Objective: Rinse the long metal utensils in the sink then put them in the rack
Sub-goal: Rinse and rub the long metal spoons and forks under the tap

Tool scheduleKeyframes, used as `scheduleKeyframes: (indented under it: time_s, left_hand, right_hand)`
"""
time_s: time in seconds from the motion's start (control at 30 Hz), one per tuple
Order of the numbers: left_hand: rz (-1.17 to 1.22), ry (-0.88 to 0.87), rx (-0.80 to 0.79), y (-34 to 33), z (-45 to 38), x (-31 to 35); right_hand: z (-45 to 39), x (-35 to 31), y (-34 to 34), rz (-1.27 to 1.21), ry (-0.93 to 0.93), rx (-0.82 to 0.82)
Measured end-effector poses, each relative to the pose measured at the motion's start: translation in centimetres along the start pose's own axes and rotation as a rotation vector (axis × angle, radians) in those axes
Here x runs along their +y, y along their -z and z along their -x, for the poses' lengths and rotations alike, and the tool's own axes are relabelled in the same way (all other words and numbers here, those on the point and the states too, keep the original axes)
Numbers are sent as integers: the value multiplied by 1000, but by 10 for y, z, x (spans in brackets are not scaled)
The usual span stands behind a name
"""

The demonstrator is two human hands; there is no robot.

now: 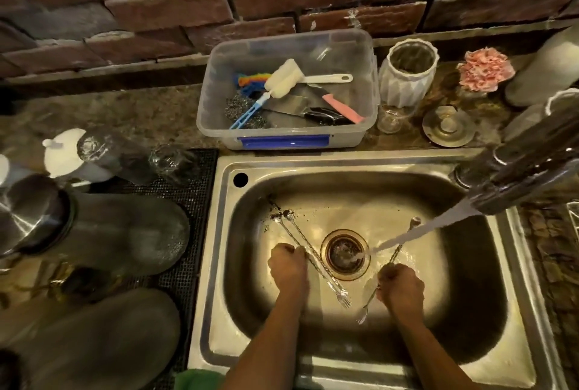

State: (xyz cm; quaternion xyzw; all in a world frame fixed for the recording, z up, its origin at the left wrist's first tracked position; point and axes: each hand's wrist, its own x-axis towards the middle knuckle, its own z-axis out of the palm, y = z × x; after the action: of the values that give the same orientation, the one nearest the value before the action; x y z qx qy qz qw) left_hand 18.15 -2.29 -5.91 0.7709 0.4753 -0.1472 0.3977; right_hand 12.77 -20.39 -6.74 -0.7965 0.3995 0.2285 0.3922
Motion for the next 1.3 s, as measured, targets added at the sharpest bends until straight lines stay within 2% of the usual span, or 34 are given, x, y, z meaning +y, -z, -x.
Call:
scheduleKeyframes:
  time_s: [0.2, 0.47, 0.57, 0.63, 0.7, 0.8, 0.9, 0.93, 1.1, 1.17, 1.23, 1.3]
  left_hand:
    - [-120, -14, -45, -9, -10, 4]
    - [25, -71, 14, 8, -7, 4]
    - [179, -108, -4, 18, 9, 10]
    - [314, -108, -21, 26, 27, 17]
    - [428, -99, -51, 30, 49, 24]
    - [518, -97, -127, 30, 88, 31]
    - [593, -106, -202, 29, 126, 31]
    - [601, -112, -217, 28, 136, 29]
    - [588, -141, -256, 20, 170, 29]
    - [618, -119, -328, 21, 178, 27]
    - [669, -85, -376, 29, 177, 26]
    - [787, -19, -336, 40, 166, 29]
  right_hand:
    - [-13, 0, -5, 36, -23, -20]
    - [18, -17, 15, -49, 73, -52]
    - [54, -34, 31, -247, 62, -266]
    - [82, -42, 35, -420, -64, -478]
    - [107, -45, 27, -616, -236, -597]
    - [126, -46, 16, -1107, -427, -534]
    - [128, -43, 27, -1514, -404, -467]
    - [127, -39, 34, -1578, -357, -448]
    - [128, -29, 63, -1591, -257, -292]
    - [129, -26, 75, -1626, -251, -235]
    - [130, -24, 87, -1643, -253, -171]
    - [130, -21, 98, -1652, -259, -125]
